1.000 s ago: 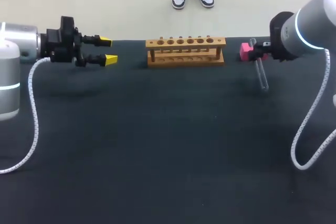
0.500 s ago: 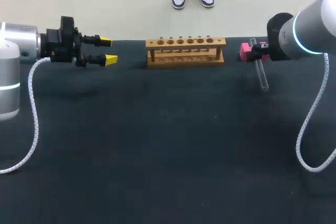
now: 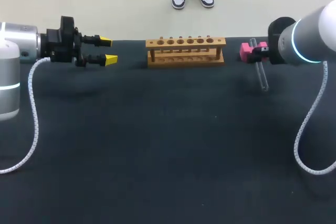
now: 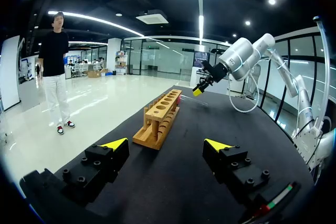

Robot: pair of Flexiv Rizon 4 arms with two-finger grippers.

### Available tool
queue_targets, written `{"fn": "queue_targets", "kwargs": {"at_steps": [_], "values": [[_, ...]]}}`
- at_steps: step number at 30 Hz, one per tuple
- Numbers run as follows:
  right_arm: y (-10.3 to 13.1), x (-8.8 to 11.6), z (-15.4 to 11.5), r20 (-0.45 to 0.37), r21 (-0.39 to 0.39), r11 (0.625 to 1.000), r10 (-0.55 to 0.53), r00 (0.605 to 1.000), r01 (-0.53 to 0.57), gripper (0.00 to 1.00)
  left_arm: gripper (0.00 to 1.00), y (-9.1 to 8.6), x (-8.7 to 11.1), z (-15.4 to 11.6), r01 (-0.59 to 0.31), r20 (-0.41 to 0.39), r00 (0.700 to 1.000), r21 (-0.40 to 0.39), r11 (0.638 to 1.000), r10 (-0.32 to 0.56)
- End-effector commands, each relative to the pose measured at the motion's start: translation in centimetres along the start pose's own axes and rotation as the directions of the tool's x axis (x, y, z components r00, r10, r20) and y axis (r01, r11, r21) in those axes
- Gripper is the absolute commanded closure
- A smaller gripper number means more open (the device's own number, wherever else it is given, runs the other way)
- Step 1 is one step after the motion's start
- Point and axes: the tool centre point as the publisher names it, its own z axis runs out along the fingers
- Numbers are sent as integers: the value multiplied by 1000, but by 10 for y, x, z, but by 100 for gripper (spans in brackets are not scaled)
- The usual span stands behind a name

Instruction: Grasp the test tube, adjust it, and insert it.

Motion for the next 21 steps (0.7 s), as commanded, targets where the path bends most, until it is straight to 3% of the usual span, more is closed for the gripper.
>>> {"fn": "queue_targets", "kwargs": {"at_steps": [1,9,21], "values": [[0,4,0,756,1,1000,1,654,-3,0,0,2,1,1,-2,3,1000,3,1000,2],[-3,3,2,779,11,1000,-5,626,-6,0,0,2,1,1,-2,3,1000,3,1000,2],[-2,4,2,781,8,1000,-9,625,4,0,0,2,1,1,-2,3,1000,3,1000,2]]}}
